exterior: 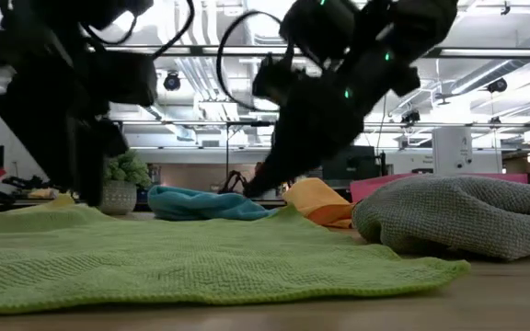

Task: Fold microfiber towels
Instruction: Fold the green microfiber cloth

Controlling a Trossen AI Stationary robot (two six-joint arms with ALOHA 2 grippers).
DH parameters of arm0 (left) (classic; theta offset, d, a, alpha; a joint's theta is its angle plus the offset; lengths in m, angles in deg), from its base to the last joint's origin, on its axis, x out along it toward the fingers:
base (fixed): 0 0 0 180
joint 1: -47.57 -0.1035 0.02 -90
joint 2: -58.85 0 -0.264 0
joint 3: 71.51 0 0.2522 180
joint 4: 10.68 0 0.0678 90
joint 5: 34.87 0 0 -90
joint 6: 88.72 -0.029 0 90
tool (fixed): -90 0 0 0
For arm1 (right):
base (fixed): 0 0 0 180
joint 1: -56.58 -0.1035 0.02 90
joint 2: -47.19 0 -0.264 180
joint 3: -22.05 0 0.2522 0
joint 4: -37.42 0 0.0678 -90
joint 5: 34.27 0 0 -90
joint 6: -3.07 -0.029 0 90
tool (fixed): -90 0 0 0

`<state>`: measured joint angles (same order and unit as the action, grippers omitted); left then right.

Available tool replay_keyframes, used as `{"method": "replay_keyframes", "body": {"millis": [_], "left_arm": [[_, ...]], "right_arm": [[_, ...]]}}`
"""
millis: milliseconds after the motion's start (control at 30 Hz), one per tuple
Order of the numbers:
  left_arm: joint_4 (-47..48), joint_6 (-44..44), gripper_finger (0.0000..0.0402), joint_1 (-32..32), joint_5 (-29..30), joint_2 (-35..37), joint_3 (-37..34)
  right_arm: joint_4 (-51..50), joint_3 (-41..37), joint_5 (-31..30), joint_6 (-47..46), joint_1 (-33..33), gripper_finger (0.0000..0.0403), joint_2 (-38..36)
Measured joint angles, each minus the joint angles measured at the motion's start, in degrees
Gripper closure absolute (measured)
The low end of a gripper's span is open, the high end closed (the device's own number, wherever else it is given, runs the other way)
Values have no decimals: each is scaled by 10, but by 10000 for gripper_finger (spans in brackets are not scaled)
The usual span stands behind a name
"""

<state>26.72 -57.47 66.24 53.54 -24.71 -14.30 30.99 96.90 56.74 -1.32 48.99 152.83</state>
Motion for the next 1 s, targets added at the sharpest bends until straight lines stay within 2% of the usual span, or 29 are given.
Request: {"method": "replay_keyframes", "body": {"millis": [200,500,700,833,1000], "left_arm": [[2,-23,195,-24,46,-29,-10],[-26,-78,241,-58,53,-66,-4],[4,-107,257,-69,90,-19,-7],[43,-105,263,-70,93,30,-3],[41,-67,263,-18,63,98,8]], "right_arm": [[-47,13,-14,6,11,394,25],[-165,36,-50,20,11,394,15],[-187,33,-53,14,9,394,-7],[-182,33,-54,14,6,394,-41],[-181,31,-56,14,-19,394,-81]]}}
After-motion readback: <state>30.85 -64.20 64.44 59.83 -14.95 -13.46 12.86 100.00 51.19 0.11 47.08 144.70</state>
